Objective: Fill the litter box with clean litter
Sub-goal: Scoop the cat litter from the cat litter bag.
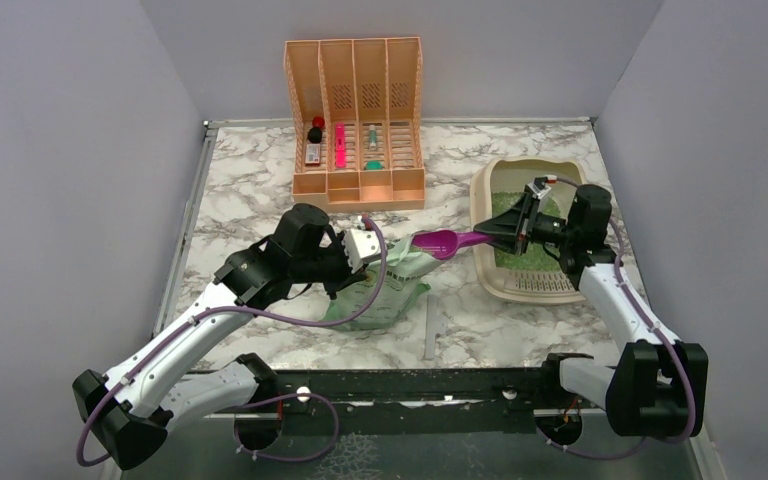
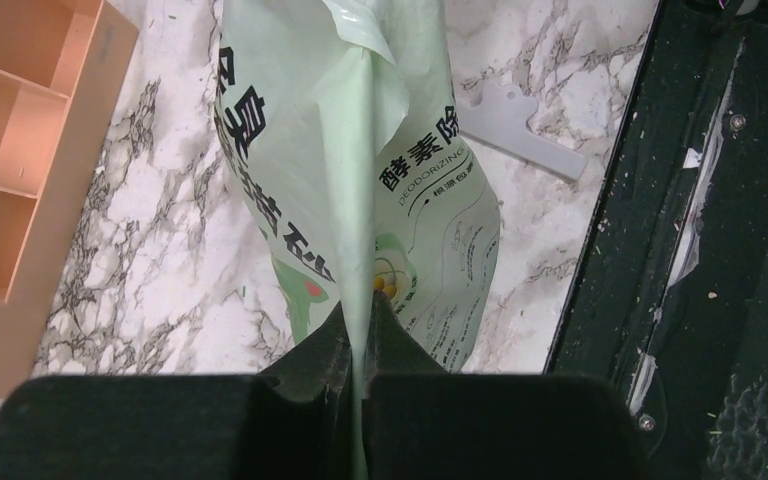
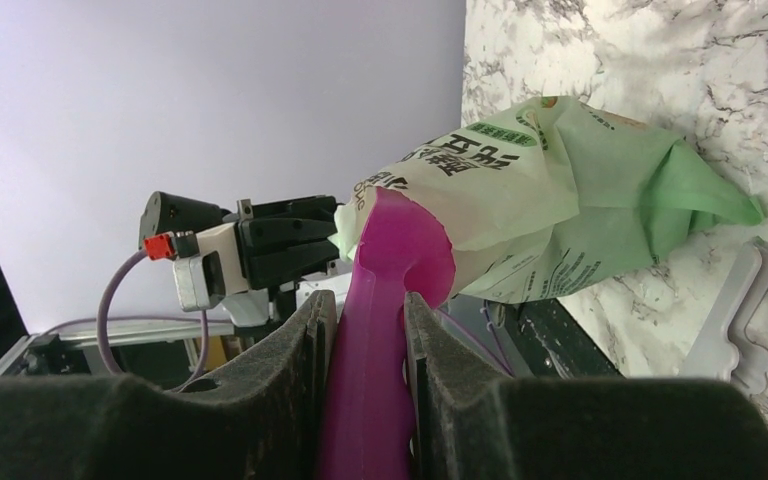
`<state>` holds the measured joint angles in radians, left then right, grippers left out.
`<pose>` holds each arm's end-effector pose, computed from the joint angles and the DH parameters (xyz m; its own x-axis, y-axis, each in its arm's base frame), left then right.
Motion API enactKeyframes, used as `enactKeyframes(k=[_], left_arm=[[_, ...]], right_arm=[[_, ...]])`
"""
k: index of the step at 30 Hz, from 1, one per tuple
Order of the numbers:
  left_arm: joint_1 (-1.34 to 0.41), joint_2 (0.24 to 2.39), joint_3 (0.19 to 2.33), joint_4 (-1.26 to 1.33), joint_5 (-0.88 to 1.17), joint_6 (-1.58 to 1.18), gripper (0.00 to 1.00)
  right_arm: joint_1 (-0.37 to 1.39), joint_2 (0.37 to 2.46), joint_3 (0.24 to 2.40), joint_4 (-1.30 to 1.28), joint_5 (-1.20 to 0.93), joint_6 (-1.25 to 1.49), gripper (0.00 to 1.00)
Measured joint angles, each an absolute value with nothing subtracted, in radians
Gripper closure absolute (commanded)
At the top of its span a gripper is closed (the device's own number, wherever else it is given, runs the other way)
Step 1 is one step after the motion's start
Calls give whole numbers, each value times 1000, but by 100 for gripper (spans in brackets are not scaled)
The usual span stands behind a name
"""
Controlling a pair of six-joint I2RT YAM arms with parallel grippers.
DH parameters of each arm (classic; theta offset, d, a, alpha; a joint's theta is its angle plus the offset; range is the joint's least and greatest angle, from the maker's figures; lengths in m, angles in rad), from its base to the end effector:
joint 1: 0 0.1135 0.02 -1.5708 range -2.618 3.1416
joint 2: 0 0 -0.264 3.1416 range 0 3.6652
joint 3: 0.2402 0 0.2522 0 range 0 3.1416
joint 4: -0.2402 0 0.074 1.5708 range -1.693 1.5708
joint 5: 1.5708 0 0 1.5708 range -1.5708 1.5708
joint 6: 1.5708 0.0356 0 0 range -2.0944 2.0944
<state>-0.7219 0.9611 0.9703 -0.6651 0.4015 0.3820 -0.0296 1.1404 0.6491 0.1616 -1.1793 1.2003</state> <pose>0.1393 -0.1412 0.3271 -0.1113 0.5552 -0.8242 0.9508 0.3009 0.0743 0.2379 0.0259 0.2624 -0.9215 0.3831 -0.0636 -0.0108 0.1385 0.9903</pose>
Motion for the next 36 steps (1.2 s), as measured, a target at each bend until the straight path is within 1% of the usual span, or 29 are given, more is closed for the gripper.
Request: enactKeyframes(k=[8, 21, 24, 27, 29, 31, 34, 36], left_arm=[[-722, 958, 970, -667, 402, 382, 100], [-722, 955, 970, -670, 401, 382, 100], [-722, 955, 970, -670, 402, 382, 100], [-722, 956, 970, -669, 402, 382, 100], [-722, 958, 970, -668, 402, 382, 100], [-722, 962, 971, -667, 403, 382, 100], [-722, 965, 973, -667, 406, 381, 100], [-722, 965, 973, -668, 413, 381, 100]], right_arm=[[-50, 1137, 693, 109, -1206, 1124, 99], [-113, 1107, 689, 106, -1244, 1120, 99], [-111, 1096, 715, 1, -1222, 1030, 99], [-64, 1098, 826, -207, -1139, 883, 99], [-29, 1097, 877, -252, -1121, 834, 99], [-5, 1084, 861, -214, -1127, 838, 99], [-4, 1070, 746, -75, -1146, 934, 99], [9, 1081, 698, -67, -1122, 982, 99]])
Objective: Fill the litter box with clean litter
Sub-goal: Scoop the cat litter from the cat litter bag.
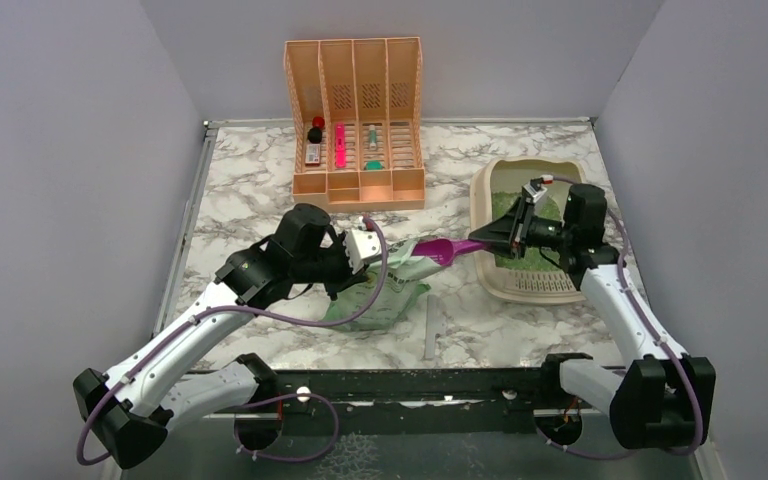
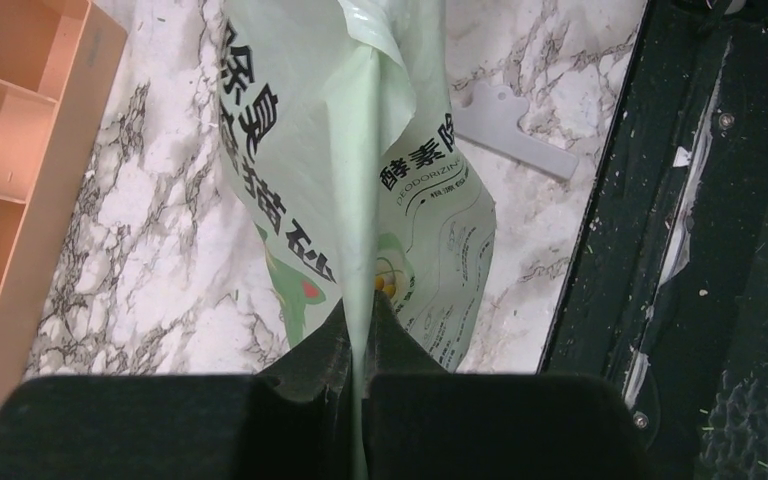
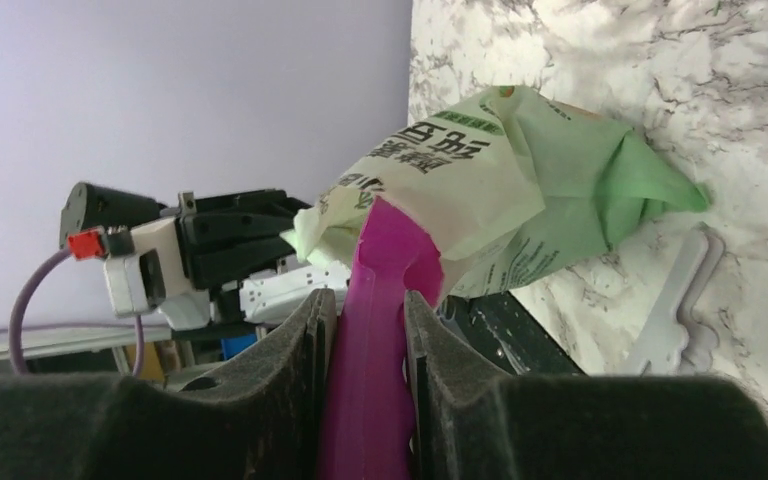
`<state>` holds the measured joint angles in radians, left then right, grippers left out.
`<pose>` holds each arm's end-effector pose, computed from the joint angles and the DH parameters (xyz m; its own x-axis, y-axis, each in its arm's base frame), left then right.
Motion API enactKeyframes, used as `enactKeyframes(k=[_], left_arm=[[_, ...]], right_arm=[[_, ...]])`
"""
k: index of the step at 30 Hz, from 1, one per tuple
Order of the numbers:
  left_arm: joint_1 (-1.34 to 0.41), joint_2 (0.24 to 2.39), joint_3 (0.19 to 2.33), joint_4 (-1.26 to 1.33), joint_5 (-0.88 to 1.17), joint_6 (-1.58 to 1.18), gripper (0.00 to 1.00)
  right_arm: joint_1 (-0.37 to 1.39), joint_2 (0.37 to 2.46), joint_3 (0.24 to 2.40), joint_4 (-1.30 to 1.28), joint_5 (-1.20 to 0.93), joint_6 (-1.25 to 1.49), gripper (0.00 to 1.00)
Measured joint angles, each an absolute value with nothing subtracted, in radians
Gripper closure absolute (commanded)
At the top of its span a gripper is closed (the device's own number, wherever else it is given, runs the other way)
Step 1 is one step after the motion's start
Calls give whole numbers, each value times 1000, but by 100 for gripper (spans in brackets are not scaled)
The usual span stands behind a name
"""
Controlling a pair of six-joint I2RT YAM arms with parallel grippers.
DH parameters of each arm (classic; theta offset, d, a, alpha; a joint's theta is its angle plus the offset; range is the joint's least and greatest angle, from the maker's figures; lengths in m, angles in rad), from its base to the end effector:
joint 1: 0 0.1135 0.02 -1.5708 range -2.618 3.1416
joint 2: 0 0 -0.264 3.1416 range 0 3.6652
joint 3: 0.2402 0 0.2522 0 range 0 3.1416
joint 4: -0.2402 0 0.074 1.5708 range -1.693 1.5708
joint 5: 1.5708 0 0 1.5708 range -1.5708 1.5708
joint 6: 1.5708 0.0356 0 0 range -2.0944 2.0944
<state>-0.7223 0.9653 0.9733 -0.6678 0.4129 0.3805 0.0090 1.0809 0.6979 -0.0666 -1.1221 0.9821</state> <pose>0.1394 -0.1419 0.3272 -0.1138 0.5536 -0.8250 0.9539 0.2930 0.0651 0.2257 0.0341 0.2717 -0.9194 0.3525 -0.1744 -0.0913 0.2401 0.9665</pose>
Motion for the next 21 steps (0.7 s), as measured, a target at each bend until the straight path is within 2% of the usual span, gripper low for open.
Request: enactKeyframes(k=[2, 6, 14, 21], left_arm=[[-722, 965, 973, -668, 414, 381, 100], [-722, 965, 973, -668, 414, 381, 100], [-720, 966, 973, -675, 395, 382, 100], [-720, 944, 968, -681, 389, 382, 100]], right_arm=[[54, 1095, 732, -129, -1067, 955, 99], [285, 1209, 963, -294, -883, 832, 99], [667, 1542, 1335, -625, -419, 634, 99], [797, 1528, 1451, -746, -115, 584, 99]])
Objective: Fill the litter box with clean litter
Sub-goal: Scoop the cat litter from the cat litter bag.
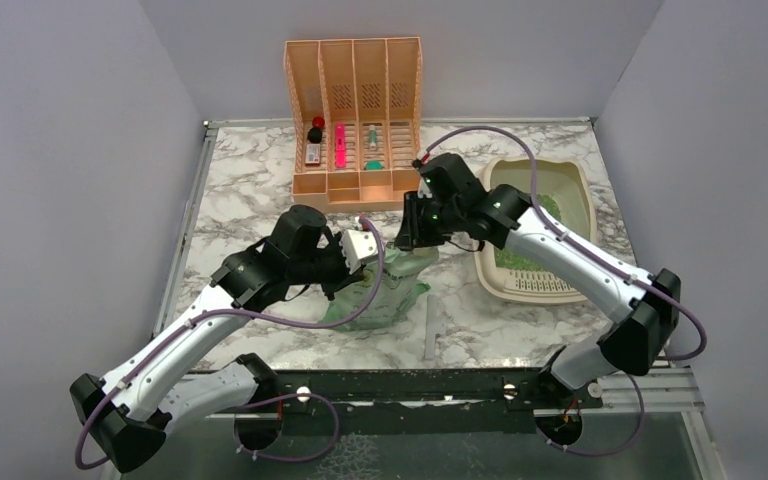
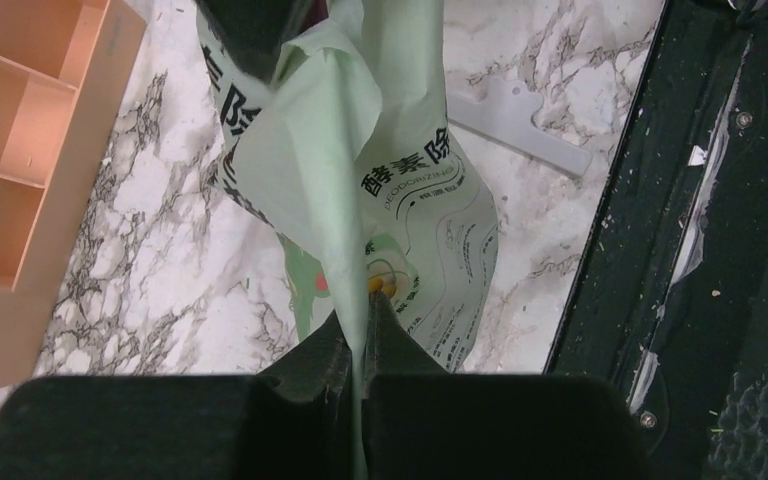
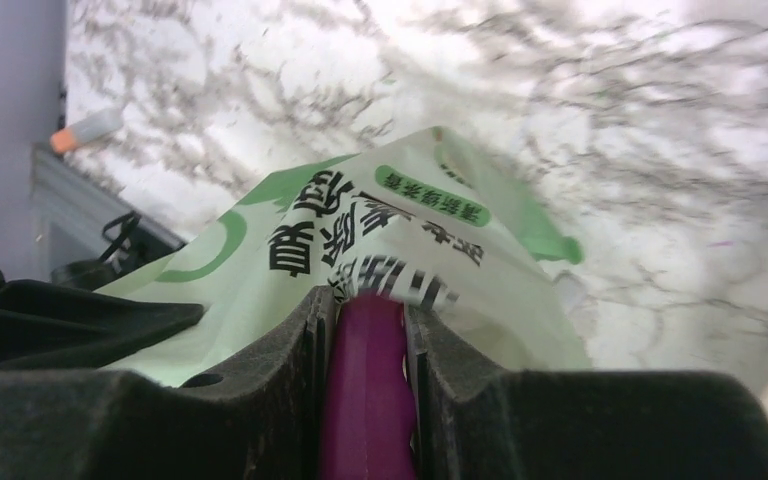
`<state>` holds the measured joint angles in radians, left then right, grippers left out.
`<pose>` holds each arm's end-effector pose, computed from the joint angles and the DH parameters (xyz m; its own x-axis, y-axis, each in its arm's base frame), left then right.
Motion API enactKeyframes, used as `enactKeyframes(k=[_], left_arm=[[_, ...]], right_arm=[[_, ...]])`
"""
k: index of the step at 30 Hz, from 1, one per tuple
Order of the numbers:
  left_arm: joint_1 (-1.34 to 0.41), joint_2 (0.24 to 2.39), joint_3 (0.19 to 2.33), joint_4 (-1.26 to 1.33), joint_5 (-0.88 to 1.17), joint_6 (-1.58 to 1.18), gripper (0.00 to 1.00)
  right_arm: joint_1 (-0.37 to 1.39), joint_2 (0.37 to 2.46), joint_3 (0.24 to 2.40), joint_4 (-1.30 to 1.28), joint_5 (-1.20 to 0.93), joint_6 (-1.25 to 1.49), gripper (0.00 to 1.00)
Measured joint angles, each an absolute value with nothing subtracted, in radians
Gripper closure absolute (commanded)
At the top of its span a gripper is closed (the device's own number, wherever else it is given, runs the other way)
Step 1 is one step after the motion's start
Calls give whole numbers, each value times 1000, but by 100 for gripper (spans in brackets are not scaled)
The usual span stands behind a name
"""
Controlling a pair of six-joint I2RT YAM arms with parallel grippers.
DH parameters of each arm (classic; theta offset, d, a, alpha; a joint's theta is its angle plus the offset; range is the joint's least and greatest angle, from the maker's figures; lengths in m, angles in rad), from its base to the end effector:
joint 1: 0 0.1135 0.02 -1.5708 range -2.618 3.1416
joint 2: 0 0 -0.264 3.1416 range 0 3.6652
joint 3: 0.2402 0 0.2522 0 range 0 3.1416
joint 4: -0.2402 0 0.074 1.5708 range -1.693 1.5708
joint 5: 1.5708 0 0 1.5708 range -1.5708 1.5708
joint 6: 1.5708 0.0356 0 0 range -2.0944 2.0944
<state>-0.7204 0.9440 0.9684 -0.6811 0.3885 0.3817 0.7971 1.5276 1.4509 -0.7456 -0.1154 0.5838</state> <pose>0.1364 -0.1376 0.3280 -0.1144 0.5591 -0.8212 0.9467 0.3118 0.0804 0.2290 0.2403 0.3382 -0.8491 -0.0856 -0.5213 -0.3563 0.8213 0.4455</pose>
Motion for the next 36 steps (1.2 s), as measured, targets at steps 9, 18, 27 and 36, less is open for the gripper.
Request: enactKeyframes(k=[9, 18, 27, 36], left_arm=[[-721, 949, 968, -671, 392, 386, 100], [-720, 976, 968, -665, 373, 386, 100], [-720, 975, 970, -652, 390, 387, 100], [-720, 976, 970, -653, 401, 388, 100]], right_arm=[[792, 1435, 1421, -748, 30, 514, 99], [778, 1509, 1295, -553, -143, 579, 99], [445, 1308, 939, -202, -601, 824, 99], [256, 1201, 624, 307, -935, 1208, 99]])
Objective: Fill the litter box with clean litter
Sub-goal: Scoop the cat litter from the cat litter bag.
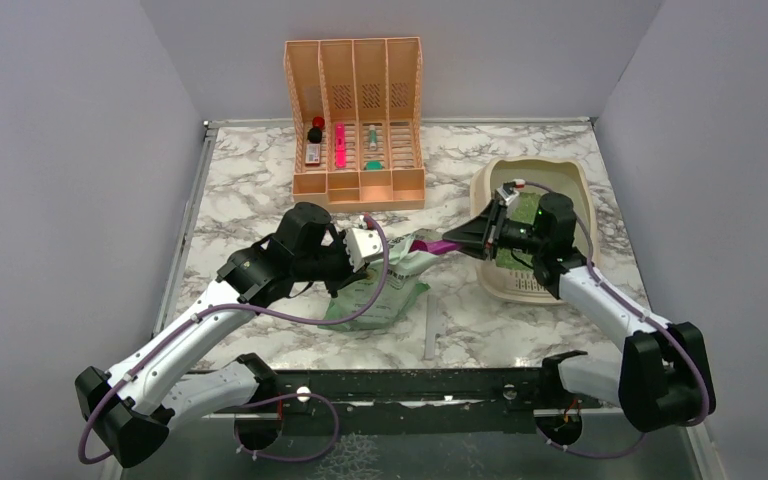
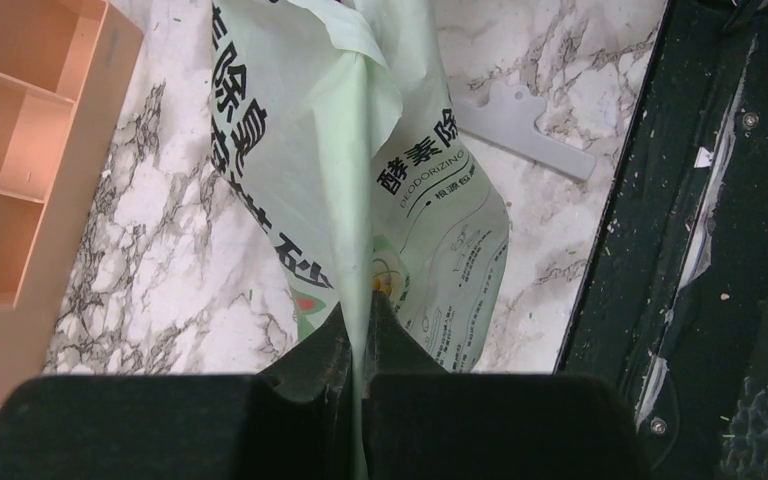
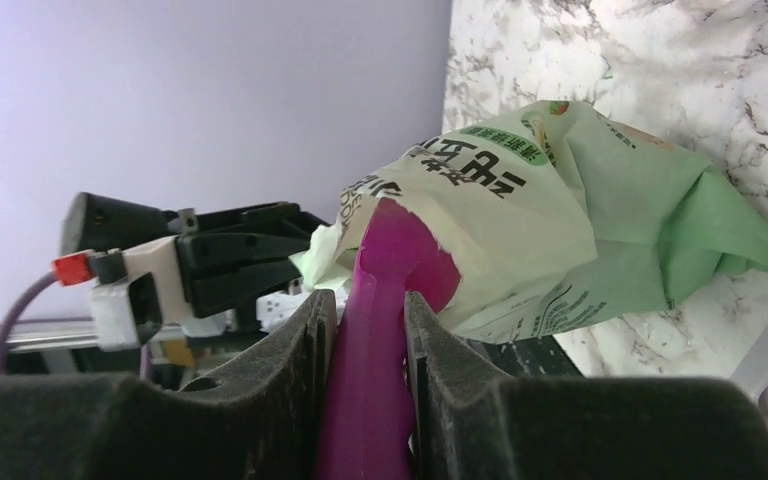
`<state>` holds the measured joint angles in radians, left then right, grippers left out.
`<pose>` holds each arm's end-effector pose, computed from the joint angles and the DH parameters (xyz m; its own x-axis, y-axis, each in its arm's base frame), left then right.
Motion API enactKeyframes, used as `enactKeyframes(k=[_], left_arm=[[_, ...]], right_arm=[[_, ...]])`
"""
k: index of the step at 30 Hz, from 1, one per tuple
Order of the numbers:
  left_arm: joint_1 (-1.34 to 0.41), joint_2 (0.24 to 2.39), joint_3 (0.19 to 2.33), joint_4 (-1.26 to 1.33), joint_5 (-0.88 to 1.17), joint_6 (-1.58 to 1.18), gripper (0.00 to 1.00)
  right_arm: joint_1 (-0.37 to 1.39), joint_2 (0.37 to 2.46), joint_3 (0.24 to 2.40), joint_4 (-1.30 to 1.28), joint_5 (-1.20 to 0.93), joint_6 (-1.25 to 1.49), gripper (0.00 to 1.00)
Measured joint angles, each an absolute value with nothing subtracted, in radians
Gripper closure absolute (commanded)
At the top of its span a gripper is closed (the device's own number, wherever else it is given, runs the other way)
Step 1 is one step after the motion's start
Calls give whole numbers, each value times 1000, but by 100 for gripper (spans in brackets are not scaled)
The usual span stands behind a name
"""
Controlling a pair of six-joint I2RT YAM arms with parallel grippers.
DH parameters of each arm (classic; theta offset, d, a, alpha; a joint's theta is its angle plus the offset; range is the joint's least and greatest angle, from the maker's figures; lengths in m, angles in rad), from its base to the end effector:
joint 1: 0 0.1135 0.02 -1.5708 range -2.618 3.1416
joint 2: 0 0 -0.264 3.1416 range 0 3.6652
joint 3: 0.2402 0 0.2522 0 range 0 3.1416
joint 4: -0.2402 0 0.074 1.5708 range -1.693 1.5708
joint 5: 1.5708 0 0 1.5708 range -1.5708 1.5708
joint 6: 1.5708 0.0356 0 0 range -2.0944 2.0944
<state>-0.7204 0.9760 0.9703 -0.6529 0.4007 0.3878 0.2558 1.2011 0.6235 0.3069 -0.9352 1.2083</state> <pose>0.1425 -0.1436 0.3254 -0.1084 0.5585 -0.8224 0.9509 0.2996 0.0781 0.2387 0.0920 0.2507 -0.9336 0.3296 -0.1405 -0.0774 0.1974 0.9773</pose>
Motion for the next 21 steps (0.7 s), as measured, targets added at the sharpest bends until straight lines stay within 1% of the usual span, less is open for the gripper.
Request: enactKeyframes(k=[4, 8, 21], left_arm=[[-720, 975, 971, -653, 402, 388, 100], [-720, 973, 971, -653, 404, 387, 100], [-722, 970, 971, -653, 405, 387, 100]], right_arm=[[163, 1165, 522, 477, -1005, 1348, 99], [81, 1129, 458, 579, -1055, 1444, 99], [-52, 1097, 434, 634, -1144, 1514, 99]])
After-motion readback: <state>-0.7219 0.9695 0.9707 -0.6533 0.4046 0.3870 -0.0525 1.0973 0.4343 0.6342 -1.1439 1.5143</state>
